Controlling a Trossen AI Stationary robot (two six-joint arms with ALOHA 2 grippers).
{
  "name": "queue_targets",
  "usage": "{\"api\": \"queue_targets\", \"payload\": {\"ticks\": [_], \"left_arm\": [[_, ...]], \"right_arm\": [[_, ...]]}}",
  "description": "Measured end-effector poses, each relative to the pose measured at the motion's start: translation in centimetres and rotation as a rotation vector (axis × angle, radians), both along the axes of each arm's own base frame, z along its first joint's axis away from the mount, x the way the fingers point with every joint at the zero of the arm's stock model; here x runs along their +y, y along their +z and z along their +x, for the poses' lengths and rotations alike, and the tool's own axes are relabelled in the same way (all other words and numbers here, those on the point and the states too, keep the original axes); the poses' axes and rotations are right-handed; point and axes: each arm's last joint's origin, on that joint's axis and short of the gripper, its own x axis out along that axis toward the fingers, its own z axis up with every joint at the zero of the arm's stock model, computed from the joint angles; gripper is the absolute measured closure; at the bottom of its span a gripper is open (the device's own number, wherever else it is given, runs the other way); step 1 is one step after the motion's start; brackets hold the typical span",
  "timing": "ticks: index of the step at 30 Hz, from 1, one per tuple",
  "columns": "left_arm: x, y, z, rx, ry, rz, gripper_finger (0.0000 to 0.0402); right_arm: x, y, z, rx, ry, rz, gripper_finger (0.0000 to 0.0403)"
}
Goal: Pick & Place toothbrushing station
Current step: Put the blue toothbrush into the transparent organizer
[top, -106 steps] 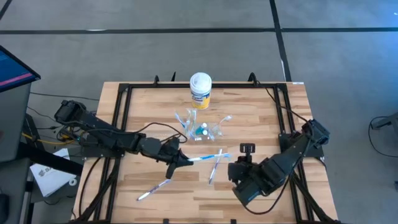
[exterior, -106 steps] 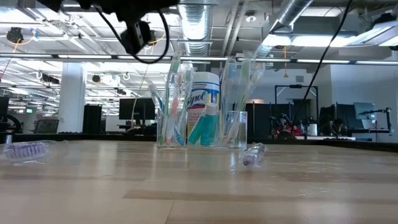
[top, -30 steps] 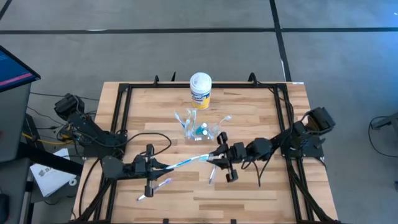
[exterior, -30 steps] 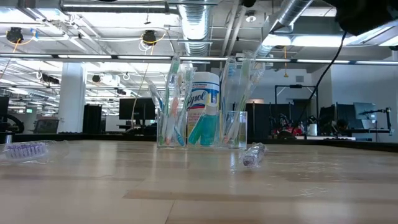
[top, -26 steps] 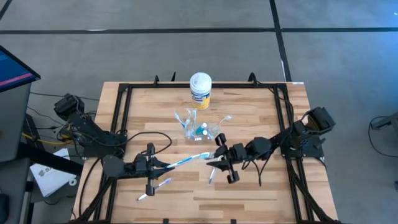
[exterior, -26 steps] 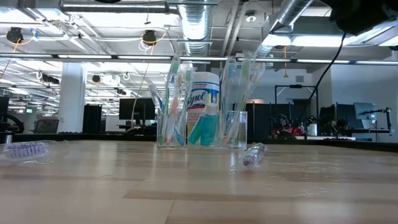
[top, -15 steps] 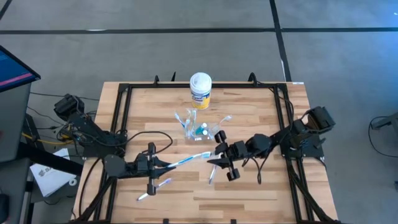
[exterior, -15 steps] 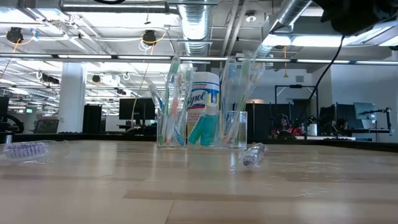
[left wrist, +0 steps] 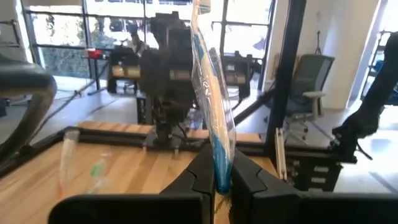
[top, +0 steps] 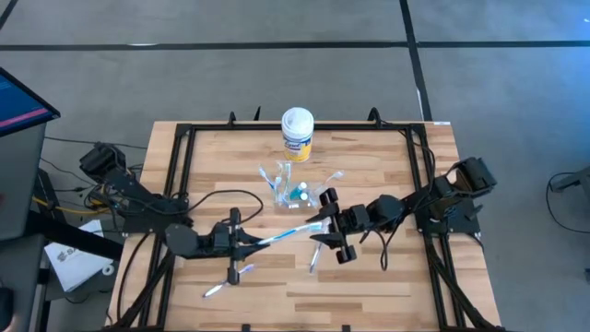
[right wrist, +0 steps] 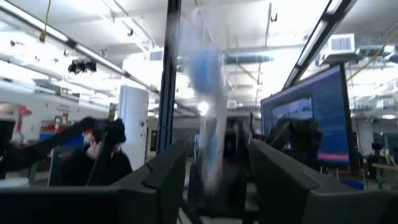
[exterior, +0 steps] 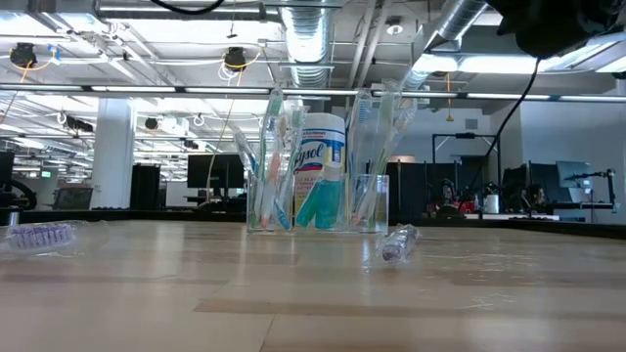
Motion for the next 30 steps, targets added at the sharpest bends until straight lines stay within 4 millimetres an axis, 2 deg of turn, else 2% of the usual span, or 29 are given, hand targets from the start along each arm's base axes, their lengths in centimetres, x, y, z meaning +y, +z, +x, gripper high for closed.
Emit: {"api": "queue_targets", "payload": {"ticks": [6, 13, 21, 30], "left_arm": [[0.6, -0.5, 1.1, 0.004, -0.007, -0.010, 0.0396], [0.8, -1.2, 1.9, 0.005, 0.000, -0.009, 0.0396], [1.0, -1.3, 2.1, 0.003, 0.001, -0.012, 0.0396], [1.0, -1.3, 2.1, 0.003, 0.000, -0.013, 0.0383]], "right_arm": [[-0.1, 0.3, -0.2, -0.034, -0.001, 0.011, 0.0222], [0.0, 0.7, 0.0, -0.055, -0.019, -0.008, 0.0242], [0.0, 0.9, 0.1, -0.060, -0.026, -0.016, 0.0301], [0.0, 0.9, 0.2, -0.067, -0.054, -0.044, 0.0391]]}}
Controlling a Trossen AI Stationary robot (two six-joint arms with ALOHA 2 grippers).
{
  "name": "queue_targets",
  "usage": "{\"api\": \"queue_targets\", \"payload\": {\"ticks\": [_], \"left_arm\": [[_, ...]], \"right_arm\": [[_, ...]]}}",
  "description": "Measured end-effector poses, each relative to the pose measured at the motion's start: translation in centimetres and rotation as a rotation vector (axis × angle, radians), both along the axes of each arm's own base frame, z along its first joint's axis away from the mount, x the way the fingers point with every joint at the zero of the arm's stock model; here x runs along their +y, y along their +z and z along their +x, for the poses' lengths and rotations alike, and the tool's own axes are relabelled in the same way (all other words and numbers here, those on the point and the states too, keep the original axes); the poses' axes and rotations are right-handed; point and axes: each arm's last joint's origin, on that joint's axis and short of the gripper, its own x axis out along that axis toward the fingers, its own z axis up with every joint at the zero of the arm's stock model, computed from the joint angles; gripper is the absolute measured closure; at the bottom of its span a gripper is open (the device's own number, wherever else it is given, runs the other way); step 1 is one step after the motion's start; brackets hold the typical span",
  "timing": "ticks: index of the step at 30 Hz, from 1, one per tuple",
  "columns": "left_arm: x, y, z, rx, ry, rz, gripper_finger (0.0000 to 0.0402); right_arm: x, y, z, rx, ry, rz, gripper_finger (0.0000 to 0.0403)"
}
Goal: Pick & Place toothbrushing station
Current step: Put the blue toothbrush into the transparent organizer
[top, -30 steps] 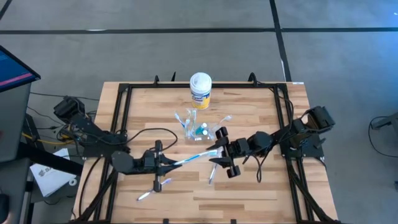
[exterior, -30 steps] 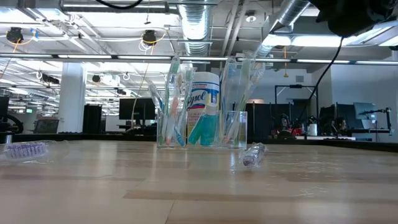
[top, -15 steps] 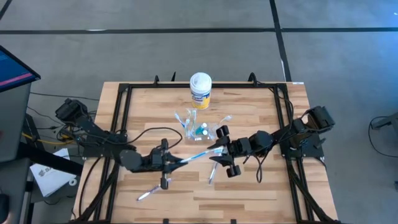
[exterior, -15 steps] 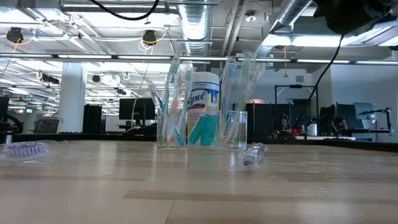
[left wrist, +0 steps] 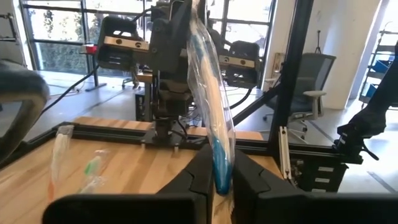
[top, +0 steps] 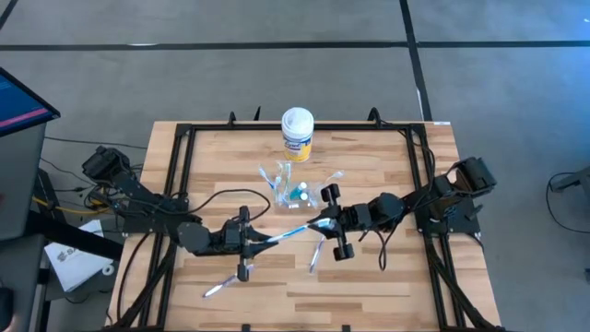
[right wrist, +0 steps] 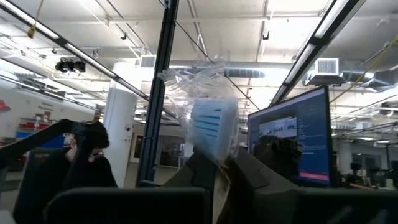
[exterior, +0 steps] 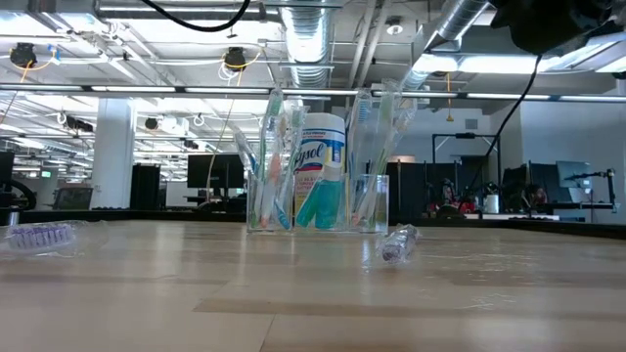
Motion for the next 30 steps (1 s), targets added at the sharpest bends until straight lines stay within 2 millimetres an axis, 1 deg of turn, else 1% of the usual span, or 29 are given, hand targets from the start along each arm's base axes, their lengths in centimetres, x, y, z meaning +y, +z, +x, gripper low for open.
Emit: {"api": "queue_targets", "payload": {"ticks": [4, 8, 12, 18, 22, 25, 30], "left_arm": [[0.0, 0.0, 0.0, 0.000, 0.001, -0.006, 0.0365], [0.0, 0.0, 0.0, 0.000, 0.003, -0.022, 0.0346], [0.0, 0.0, 0.0, 0.000, 0.003, -0.017, 0.0321], [-0.1, 0.5, -1.0, 0.027, 0.021, 0.052, 0.0292], [0.0, 0.6, -1.5, 0.058, 0.057, 0.070, 0.0282], [0.0, 0.5, -1.5, 0.064, 0.068, 0.073, 0.0279], [0.0, 0.5, -1.5, 0.069, 0.069, 0.078, 0.0282]], "right_arm": [[0.0, 0.0, 0.0, -0.002, -0.026, 0.003, 0.0386], [0.0, 0.0, 0.0, -0.004, -0.029, 0.001, 0.0395], [0.0, 0.0, 0.0, -0.002, -0.033, 0.007, 0.0392], [0.0, -0.1, 0.0, 0.017, -0.041, 0.008, 0.0395], [-0.3, -0.2, 0.2, 0.042, -0.043, 0.025, 0.0398], [-0.9, -0.4, 0.5, 0.107, -0.065, 0.046, 0.0397], [-2.3, 0.3, 0.4, 0.208, -0.128, 0.059, 0.0396]]}}
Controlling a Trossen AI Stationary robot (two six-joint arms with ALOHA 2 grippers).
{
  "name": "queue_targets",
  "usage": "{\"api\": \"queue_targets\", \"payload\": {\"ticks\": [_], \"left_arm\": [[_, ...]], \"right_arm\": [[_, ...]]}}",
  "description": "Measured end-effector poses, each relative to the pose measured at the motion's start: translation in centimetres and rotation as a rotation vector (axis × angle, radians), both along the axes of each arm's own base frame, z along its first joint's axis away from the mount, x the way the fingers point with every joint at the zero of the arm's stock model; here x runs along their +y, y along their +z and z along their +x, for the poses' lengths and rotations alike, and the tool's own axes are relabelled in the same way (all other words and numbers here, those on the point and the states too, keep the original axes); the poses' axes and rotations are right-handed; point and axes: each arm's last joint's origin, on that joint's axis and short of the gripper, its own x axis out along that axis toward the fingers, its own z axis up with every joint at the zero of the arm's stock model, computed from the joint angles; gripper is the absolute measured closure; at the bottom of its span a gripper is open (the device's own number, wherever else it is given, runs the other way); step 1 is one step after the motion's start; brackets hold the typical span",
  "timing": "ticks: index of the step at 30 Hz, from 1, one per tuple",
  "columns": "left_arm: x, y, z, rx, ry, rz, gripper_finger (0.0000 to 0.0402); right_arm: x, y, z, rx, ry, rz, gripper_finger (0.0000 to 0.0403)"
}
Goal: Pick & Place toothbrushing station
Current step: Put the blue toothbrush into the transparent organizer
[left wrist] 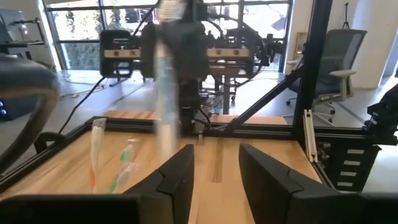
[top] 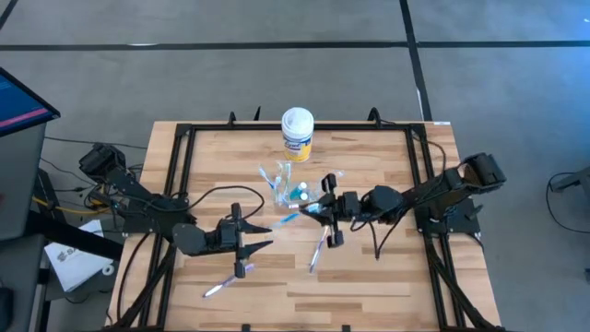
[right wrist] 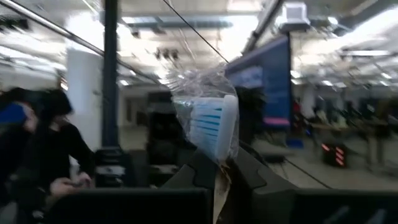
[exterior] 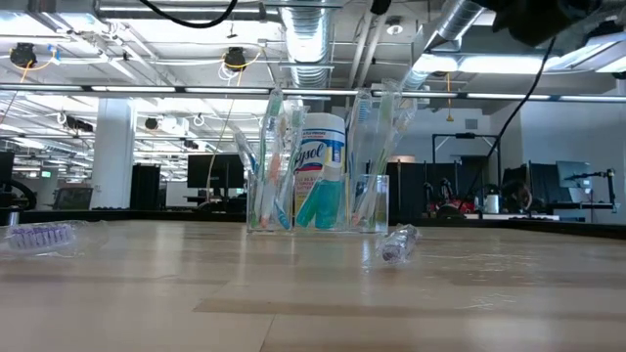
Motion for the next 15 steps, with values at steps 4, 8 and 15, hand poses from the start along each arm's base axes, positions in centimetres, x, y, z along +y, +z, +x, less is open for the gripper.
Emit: {"api": "queue_targets", "payload": {"ticks": [4, 8, 15], "left_arm": [[0.0, 0.0, 0.0, 0.001, 0.008, 0.001, 0.0283], [0.1, 0.0, 0.0, 0.002, 0.015, 0.001, 0.0284], [0.1, 0.0, 0.0, -0.002, 0.017, -0.024, 0.0284]], "right_arm": [[-0.7, 1.1, -0.9, 0.092, -0.072, -0.001, 0.0397], [-1.2, 2.5, -2.3, 0.160, -0.139, 0.002, 0.0396], [-2.5, 3.7, -4.4, 0.291, -0.302, -0.002, 0.0396]]}}
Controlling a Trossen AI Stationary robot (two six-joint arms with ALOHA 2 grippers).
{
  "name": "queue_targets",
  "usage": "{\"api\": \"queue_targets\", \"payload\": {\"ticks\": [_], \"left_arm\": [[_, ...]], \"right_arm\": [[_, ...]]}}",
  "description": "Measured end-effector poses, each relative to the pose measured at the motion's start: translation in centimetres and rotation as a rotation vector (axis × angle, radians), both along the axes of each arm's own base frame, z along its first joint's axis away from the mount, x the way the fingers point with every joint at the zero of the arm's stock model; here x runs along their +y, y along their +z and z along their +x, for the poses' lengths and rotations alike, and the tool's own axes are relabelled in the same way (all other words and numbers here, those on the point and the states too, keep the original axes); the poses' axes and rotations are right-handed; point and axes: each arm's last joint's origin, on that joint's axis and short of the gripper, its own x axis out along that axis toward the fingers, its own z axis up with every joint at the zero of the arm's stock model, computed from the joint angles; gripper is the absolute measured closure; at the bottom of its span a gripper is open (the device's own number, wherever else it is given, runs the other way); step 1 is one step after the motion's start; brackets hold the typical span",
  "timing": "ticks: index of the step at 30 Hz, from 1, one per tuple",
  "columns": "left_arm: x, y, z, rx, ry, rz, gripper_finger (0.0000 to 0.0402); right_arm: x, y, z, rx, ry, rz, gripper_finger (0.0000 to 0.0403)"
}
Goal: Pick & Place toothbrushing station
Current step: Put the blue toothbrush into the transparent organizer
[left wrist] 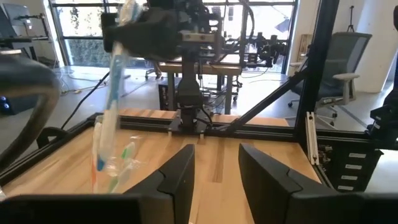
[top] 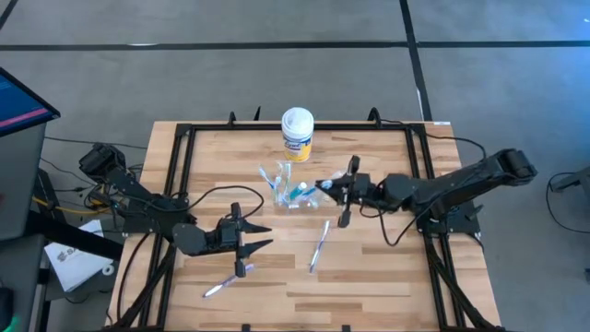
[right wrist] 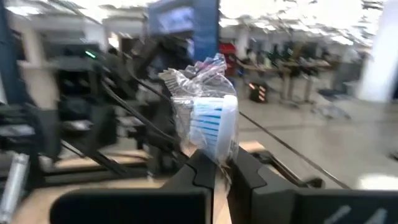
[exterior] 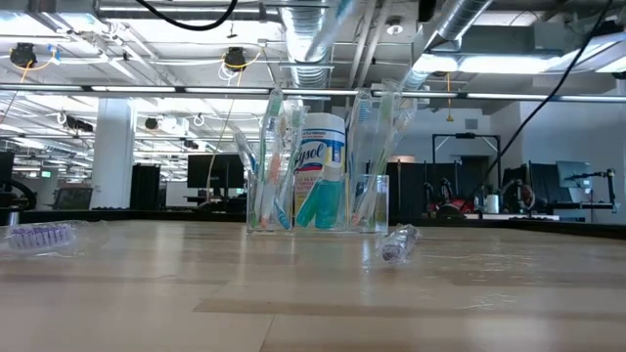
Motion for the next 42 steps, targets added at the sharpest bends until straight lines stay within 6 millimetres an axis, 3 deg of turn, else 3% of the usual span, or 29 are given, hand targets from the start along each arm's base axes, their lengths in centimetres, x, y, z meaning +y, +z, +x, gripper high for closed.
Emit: {"api": "queue_targets", "payload": {"ticks": [19, 32, 42], "left_arm": [[0.0, -0.1, 0.0, 0.009, 0.001, 0.006, 0.0284], [0.0, -0.1, 0.0, 0.013, 0.000, 0.008, 0.0284], [0.0, -0.2, 0.0, 0.013, 0.000, 0.006, 0.0284]], "right_arm": [[-4.2, -1.5, -0.7, 0.210, -0.194, 0.071, 0.0395], [-5.5, -2.8, -0.7, 0.310, -0.253, 0.107, 0.0395], [-5.8, -4.9, 0.6, 0.396, -0.287, 0.101, 0.0395]]}}
